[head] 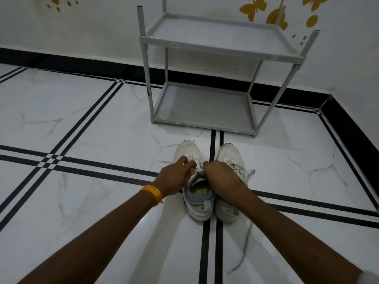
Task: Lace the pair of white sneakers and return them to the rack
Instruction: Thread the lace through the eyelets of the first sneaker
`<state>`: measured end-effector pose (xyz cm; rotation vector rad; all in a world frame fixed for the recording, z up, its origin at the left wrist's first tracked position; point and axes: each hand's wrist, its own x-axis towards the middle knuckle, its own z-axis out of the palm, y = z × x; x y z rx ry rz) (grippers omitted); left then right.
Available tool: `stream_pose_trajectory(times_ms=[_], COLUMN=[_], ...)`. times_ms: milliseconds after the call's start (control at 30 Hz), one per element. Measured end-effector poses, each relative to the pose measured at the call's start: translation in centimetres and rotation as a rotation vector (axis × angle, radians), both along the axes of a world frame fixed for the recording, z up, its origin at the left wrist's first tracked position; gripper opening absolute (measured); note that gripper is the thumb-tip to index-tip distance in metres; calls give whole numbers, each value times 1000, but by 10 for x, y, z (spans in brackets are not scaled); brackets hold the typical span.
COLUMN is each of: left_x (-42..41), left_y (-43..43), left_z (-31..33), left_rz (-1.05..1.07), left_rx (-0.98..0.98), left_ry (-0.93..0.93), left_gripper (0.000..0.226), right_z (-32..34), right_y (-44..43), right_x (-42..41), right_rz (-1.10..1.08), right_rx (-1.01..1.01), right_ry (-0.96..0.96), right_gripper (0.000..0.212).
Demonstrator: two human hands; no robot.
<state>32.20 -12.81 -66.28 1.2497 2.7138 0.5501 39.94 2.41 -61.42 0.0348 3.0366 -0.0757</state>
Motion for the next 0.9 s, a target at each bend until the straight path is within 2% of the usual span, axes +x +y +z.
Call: stream_pose_trajectory(times_ms=[200, 300, 433, 567, 767, 900], left_x=[4, 5, -8, -9, -3, 3], left_y=[-12, -14, -20, -23, -22, -23], left_z=[-18, -25, -26, -24, -24, -14], left_rz=[12, 12, -64, -83, -39, 17], left_rx=[221, 114, -75, -106, -56, 42], left_ry=[-86, -85, 84, 96, 60, -58], left_gripper=[21, 33, 55, 59, 47, 28], right_z=[-12, -18, -24, -25, -27, -25], right_y=[-4, -6, -3, -3, -4, -9], right_x=[8, 8, 10, 15, 16, 13], right_rz=[-147, -176, -171, -232, -289, -292], right_rx=[-157, -215, -278, -366, -469, -476], right_ry=[54, 93, 121, 183, 221, 197], right_gripper=[13, 11, 12, 18, 23, 24])
